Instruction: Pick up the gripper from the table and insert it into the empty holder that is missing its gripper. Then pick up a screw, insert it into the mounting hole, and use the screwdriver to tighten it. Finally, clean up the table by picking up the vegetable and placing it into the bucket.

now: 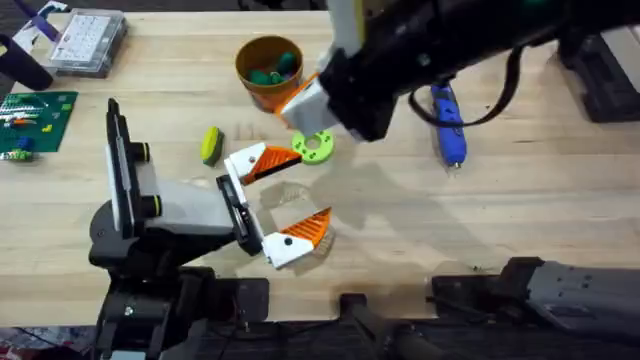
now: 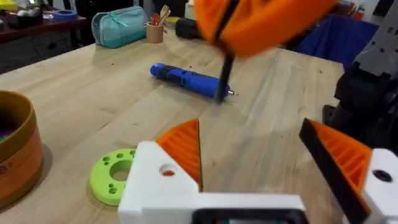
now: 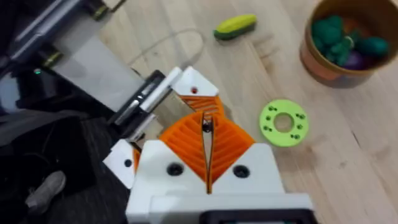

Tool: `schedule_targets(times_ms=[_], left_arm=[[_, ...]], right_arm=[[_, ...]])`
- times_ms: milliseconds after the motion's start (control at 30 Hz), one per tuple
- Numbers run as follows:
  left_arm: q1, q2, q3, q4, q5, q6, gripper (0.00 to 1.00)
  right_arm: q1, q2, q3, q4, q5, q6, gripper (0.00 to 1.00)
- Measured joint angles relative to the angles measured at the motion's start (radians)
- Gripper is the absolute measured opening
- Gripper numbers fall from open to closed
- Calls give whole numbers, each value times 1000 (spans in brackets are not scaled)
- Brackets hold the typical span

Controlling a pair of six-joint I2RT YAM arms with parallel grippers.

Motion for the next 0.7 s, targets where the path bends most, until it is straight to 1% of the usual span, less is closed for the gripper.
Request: schedule_targets(times_ms=[133, 533, 700], left_arm=[[0, 0, 0, 0, 0, 0, 986], [0, 0, 0, 0, 0, 0, 987], [0, 0, 0, 0, 0, 0, 987]], right_arm=[[37, 1, 0, 12, -12, 8, 7], [97, 4, 0, 34, -15, 21, 7], [122, 11, 1, 41, 17, 21, 7]])
